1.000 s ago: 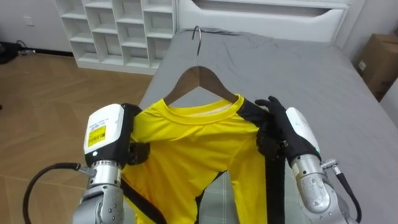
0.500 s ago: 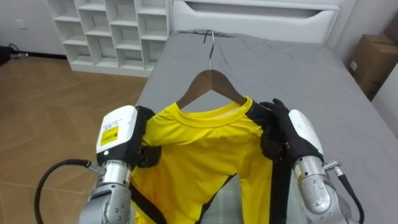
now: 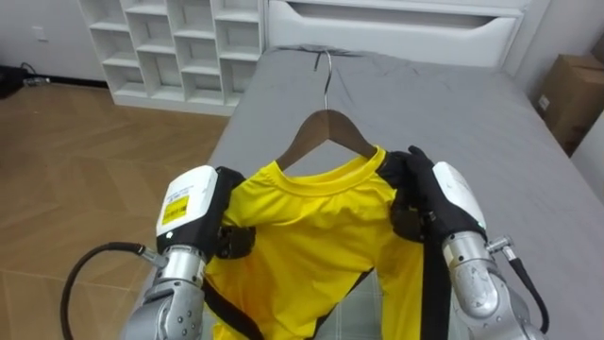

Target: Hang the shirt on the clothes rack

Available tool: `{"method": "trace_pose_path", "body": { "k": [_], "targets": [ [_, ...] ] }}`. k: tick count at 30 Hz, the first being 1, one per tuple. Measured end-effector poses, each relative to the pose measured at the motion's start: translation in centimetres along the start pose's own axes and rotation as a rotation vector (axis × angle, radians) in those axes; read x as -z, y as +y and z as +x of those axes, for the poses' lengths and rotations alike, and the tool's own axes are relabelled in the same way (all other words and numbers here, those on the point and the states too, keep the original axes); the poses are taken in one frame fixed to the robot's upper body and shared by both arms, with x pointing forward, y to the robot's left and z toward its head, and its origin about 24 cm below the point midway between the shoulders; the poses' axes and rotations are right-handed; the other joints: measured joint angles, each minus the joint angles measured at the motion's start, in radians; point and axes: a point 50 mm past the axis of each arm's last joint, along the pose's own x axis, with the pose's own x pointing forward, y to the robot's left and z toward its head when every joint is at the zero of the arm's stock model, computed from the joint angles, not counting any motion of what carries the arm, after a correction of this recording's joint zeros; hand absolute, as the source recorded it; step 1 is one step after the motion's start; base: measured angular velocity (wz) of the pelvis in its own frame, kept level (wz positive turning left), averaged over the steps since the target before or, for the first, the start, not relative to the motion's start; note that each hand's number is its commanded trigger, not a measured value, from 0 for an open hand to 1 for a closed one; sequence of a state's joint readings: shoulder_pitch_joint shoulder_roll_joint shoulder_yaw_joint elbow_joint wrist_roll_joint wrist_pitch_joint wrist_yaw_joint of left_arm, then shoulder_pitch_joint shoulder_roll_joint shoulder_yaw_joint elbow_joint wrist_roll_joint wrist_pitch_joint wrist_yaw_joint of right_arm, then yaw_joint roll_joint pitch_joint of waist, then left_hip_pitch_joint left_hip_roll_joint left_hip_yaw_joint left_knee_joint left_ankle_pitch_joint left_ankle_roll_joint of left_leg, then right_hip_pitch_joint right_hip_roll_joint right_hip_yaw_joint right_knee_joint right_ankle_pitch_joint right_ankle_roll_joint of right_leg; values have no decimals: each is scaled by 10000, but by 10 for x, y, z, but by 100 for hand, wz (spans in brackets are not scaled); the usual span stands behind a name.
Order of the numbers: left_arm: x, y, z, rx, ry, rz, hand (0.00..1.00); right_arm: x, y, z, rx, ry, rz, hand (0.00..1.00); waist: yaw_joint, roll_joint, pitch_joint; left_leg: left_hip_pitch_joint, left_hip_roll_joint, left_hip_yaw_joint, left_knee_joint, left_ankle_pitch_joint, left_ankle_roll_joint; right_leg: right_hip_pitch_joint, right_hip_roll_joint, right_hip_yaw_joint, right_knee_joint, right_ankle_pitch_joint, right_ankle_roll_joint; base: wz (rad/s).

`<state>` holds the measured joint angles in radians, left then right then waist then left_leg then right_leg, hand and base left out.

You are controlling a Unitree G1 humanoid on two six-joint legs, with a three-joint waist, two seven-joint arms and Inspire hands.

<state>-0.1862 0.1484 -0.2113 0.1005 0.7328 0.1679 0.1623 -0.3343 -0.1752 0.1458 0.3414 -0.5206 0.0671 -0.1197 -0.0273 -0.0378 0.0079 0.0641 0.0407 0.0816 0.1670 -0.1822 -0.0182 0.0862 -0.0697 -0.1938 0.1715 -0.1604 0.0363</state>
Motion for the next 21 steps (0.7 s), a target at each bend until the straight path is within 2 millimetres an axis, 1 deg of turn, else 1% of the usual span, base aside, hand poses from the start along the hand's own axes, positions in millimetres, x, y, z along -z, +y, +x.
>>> {"method": "trace_pose_path", "body": {
  "k": [8, 16, 20, 21],
  "targets": [
    [0, 0, 0, 46, -4, 6, 100, -3, 3, 0, -215, -143, -304, 0, 62, -74, 45, -38, 0, -1, -13, 0, 0, -29, 0, -9, -11, 0, 0, 0],
    [-2, -4, -1, 458, -202, 248, 100, -6, 2, 1, -702, -398, -1225, 0, 98, -74, 44, -73, 0, 7, -14, 0, 0, -60, 0, 4, -11, 0, 0, 0],
    [-2, -5, -1, 612, -218, 278, 100, -11, 2, 1, -799, -636, -1556, 0, 100, -74, 43, -73, 0, 5, -14, 0, 0, -59, 1, 5, -12, 0, 0, 0],
    [-2, -5, -1, 612, -225, 298, 100, -12, 2, 1, -792, -652, -1597, 9, 101, -73, 42, -73, 0, 1, -14, 0, 0, -55, 1, -1, -13, 0, 0, 0]
  ]
}}
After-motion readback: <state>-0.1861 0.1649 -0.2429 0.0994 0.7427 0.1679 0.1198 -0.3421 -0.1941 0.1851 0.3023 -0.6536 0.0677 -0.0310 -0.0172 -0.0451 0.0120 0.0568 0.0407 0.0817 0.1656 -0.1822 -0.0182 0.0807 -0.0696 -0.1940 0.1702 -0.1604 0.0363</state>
